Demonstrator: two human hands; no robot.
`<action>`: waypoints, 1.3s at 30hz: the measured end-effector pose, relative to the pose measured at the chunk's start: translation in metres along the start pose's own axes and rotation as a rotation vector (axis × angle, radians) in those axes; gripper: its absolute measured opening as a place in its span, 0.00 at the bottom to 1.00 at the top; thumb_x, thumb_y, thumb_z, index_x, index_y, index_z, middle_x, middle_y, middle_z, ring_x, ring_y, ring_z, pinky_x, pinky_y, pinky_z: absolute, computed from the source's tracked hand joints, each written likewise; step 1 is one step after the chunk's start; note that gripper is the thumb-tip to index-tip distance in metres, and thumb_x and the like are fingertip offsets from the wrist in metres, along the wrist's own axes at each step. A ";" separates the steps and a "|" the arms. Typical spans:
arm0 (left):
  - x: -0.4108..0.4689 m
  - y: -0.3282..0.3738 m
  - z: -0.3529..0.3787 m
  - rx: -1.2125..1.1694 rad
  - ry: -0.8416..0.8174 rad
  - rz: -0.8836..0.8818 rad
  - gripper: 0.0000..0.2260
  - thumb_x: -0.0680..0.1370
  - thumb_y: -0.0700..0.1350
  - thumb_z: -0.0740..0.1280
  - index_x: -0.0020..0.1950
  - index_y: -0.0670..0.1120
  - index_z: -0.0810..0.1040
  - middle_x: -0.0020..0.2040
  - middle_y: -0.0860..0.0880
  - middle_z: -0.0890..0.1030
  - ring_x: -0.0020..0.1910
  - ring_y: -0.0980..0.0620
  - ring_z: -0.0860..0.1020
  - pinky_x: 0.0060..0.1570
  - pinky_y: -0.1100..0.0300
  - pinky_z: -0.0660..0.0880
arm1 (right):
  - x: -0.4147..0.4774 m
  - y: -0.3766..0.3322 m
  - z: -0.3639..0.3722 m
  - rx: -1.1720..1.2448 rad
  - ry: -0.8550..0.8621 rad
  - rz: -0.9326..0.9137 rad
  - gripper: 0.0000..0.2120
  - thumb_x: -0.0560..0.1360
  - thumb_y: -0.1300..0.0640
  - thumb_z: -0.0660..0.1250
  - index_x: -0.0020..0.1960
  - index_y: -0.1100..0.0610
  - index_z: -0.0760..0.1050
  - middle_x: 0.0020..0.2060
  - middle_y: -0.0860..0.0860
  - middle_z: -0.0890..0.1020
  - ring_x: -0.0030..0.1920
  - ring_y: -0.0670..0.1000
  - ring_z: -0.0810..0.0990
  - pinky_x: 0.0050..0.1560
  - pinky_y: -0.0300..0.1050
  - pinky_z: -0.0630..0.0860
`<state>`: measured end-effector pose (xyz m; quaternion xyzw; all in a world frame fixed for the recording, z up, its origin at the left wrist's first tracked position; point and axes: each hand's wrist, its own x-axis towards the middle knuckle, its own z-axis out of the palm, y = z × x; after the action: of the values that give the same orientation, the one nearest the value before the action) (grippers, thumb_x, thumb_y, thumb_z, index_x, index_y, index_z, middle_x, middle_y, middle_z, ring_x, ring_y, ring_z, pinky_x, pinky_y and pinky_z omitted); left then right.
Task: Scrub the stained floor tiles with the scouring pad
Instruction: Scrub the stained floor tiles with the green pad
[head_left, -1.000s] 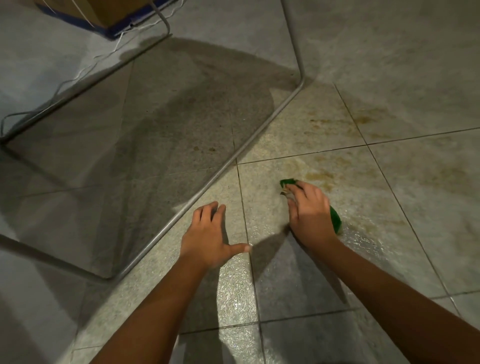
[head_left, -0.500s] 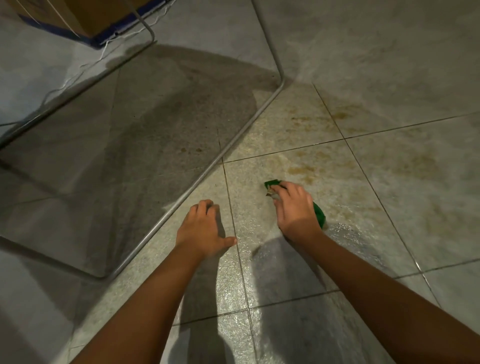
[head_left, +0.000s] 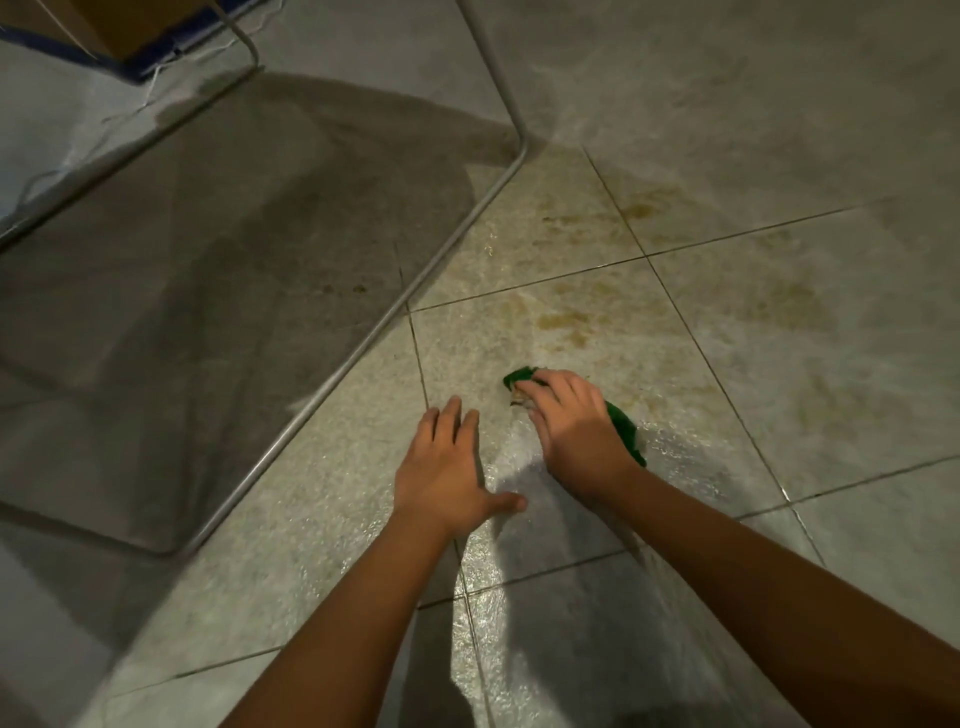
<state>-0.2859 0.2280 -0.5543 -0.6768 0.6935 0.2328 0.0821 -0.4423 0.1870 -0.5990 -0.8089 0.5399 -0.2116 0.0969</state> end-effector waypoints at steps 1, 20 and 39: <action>0.000 0.001 -0.001 0.004 -0.008 0.000 0.50 0.67 0.70 0.66 0.77 0.49 0.43 0.78 0.52 0.40 0.76 0.48 0.40 0.73 0.52 0.51 | 0.004 0.005 -0.001 0.022 0.002 0.052 0.15 0.76 0.61 0.58 0.61 0.62 0.74 0.55 0.58 0.77 0.56 0.59 0.74 0.57 0.56 0.69; -0.001 0.003 -0.003 0.058 -0.026 -0.003 0.50 0.67 0.71 0.64 0.77 0.50 0.44 0.78 0.52 0.42 0.76 0.47 0.42 0.72 0.49 0.57 | -0.025 0.016 -0.008 -0.014 0.068 0.055 0.14 0.74 0.62 0.62 0.59 0.62 0.75 0.52 0.58 0.79 0.54 0.58 0.77 0.56 0.56 0.71; 0.001 0.014 -0.014 0.084 -0.088 -0.016 0.48 0.68 0.66 0.69 0.77 0.49 0.47 0.78 0.49 0.44 0.76 0.45 0.46 0.68 0.47 0.62 | -0.053 0.035 -0.019 -0.041 0.138 0.139 0.15 0.75 0.59 0.56 0.57 0.62 0.76 0.51 0.57 0.79 0.54 0.52 0.69 0.58 0.50 0.67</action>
<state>-0.2970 0.2206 -0.5397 -0.6675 0.6929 0.2321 0.1429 -0.4972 0.2227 -0.6085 -0.7546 0.6045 -0.2487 0.0574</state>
